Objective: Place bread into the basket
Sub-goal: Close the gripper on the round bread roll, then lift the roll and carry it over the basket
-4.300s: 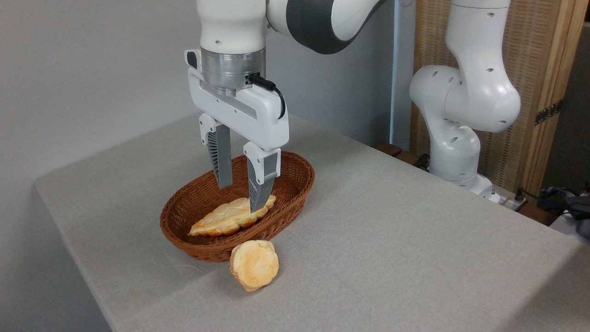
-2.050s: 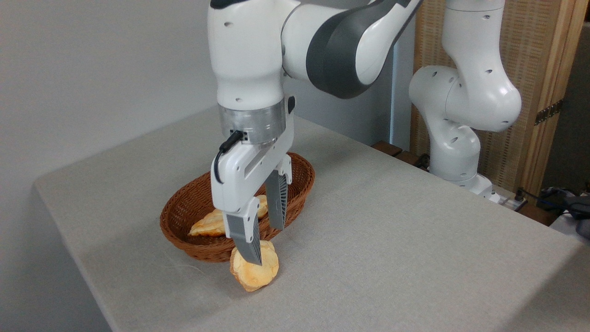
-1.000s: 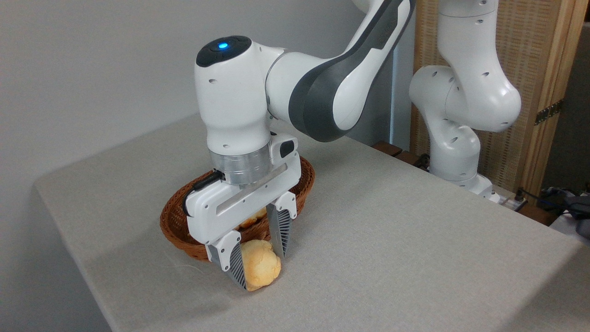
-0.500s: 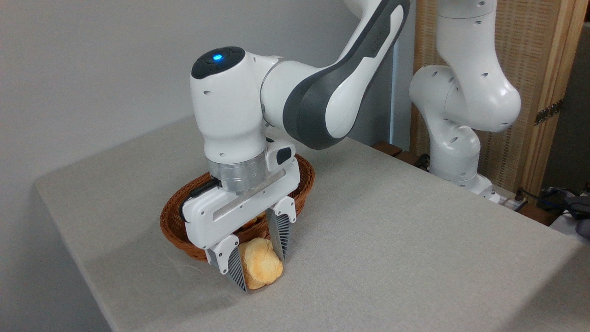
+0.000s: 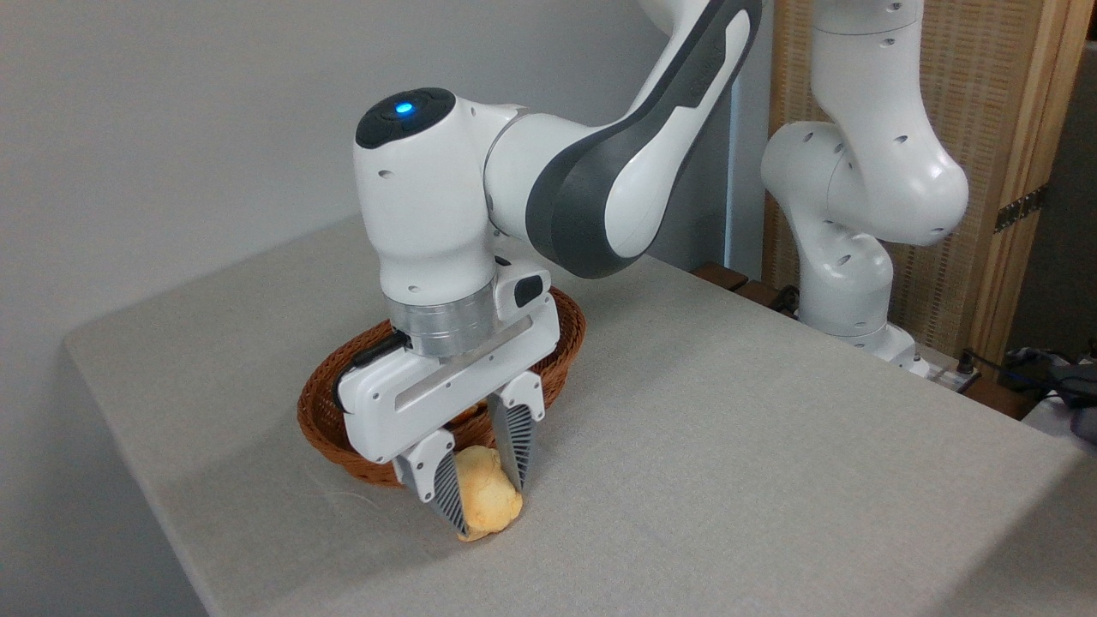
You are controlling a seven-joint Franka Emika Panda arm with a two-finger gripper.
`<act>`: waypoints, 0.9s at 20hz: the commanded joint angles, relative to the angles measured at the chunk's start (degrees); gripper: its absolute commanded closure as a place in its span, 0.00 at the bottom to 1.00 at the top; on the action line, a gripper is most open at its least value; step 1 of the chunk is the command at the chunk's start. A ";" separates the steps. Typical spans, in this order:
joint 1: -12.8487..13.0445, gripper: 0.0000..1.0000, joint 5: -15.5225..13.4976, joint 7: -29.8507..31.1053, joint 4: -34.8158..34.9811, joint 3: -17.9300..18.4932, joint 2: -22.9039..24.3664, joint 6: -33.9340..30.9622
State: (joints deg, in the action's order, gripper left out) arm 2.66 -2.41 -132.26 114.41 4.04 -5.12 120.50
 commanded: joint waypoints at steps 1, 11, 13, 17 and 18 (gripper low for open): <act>0.07 0.75 0.48 -0.63 0.20 0.09 0.46 -0.44; -0.55 0.70 0.48 -0.63 -0.42 1.41 2.13 -1.23; -0.55 0.67 0.39 -0.63 -0.77 3.42 3.18 -2.28; -0.55 0.64 -0.05 -0.54 -1.12 3.87 4.76 -2.81; -0.55 0.64 -0.14 -0.54 -1.12 3.96 5.29 -3.16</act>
State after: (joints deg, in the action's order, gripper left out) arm 1.70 -2.41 -132.28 113.57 7.35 -1.94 119.71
